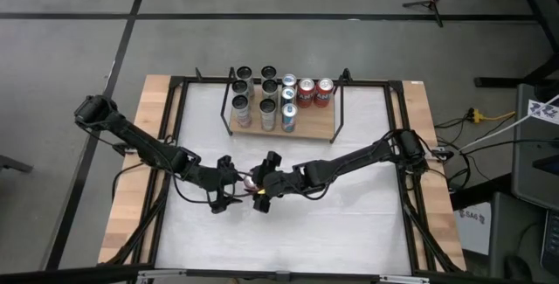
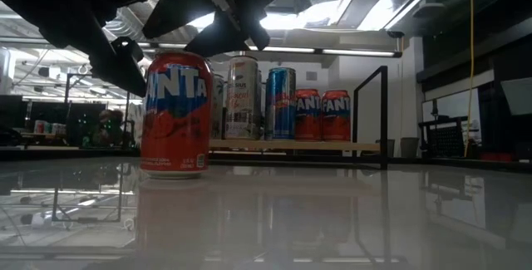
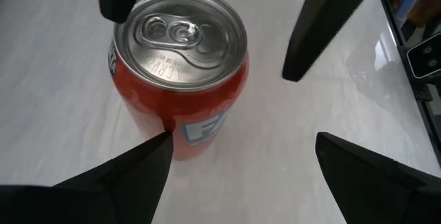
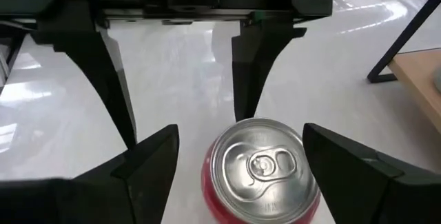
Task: Place canned beverage on shelf
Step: Put the red soda can on the shelf
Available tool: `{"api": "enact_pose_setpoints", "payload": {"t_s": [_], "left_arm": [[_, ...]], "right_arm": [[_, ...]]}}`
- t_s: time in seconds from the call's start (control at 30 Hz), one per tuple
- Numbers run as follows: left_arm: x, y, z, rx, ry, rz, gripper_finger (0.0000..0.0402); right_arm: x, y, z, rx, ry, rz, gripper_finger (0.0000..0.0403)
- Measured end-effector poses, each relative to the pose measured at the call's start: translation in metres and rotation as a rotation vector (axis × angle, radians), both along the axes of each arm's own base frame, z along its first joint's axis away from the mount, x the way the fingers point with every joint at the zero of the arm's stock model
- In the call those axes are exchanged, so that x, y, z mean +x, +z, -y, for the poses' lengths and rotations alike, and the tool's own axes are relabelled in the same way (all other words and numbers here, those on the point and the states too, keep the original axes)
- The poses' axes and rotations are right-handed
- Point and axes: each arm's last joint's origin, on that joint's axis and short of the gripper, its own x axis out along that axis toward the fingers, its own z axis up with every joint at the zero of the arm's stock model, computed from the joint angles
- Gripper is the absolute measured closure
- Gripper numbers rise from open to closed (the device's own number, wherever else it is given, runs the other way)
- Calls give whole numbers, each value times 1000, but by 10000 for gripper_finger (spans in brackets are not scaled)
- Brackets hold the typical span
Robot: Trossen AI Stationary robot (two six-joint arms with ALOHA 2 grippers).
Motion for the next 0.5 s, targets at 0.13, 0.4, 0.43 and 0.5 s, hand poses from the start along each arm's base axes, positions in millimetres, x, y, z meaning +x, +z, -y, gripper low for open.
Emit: {"api": "enact_pose_setpoints", "payload": {"t_s": [0.13, 0.4, 0.43, 0.5], "left_arm": [[0, 0, 0, -1, 0, 0, 52], [0, 0, 0, -1, 0, 0, 52], [0, 0, 0, -1, 0, 1, 52], [0, 0, 0, -1, 0, 1, 52]], "right_arm": [[0, 0, 1, -25, -36, 8, 100], [0, 0, 1, -24, -34, 6, 100], [0, 0, 1, -24, -33, 5, 100], [0, -1, 1, -24, -34, 5, 100]]}}
